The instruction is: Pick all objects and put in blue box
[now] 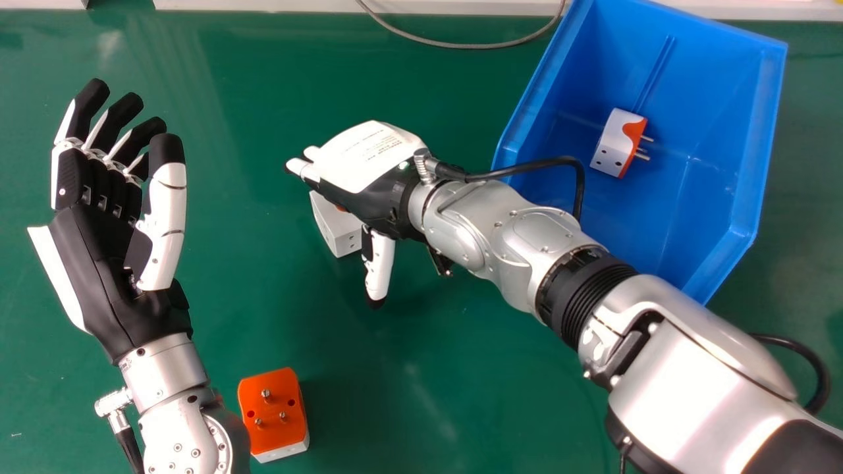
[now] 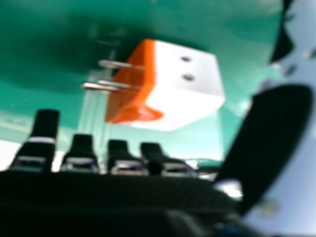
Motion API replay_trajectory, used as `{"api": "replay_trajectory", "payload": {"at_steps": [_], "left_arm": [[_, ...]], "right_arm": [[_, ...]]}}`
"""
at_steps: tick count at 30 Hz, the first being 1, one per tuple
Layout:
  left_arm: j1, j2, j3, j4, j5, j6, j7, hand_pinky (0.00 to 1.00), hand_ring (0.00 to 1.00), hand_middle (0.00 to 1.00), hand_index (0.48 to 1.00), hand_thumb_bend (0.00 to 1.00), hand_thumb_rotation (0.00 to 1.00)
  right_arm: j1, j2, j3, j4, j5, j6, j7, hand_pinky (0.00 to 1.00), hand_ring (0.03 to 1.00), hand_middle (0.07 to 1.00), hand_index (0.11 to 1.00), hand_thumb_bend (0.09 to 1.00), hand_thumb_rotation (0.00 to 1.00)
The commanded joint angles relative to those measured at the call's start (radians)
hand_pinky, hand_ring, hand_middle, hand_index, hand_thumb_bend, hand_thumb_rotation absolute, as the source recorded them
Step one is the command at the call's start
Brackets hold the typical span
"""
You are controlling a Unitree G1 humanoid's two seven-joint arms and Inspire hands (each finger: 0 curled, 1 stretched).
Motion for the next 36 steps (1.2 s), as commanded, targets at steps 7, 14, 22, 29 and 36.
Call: {"api": "replay_trajectory", "payload": {"at_steps": [7,14,22,29,36], "left_arm": [[0.004,0.0,-0.001,-0.019,0.016,-0.023,0.004,0.63,0.69,0.76,0.791,0.64,0.41],[0.006,-0.007,-0.003,-0.022,0.013,-0.026,0.005,0.64,0.69,0.76,0.789,0.64,0.41],[0.016,-0.012,-0.008,-0.038,0.006,-0.016,0.0,0.63,0.69,0.76,0.787,0.64,0.41],[0.018,-0.012,-0.007,-0.039,0.002,-0.013,-0.005,0.64,0.69,0.76,0.792,0.65,0.41],[0.016,-0.012,-0.004,-0.035,0.005,-0.012,-0.001,0.64,0.7,0.76,0.793,0.65,0.41]], "right_arm": [[-0.039,-0.004,0.022,-0.021,-0.03,0.013,-0.03,0.81,0.962,0.98,0.96,0.981,0.22],[-0.036,0.0,0.033,-0.008,-0.042,0.021,-0.04,0.82,0.96,0.975,0.951,0.956,0.2],[-0.029,0.023,0.068,0.024,-0.059,0.029,-0.009,0.81,0.957,0.965,0.943,0.934,0.18],[-0.013,0.036,0.068,0.031,-0.055,0.021,-0.015,0.8,0.948,0.955,0.928,0.907,0.17],[0.006,0.032,0.076,0.037,-0.06,-0.003,-0.026,0.78,0.936,0.947,0.921,0.891,0.15]]}}
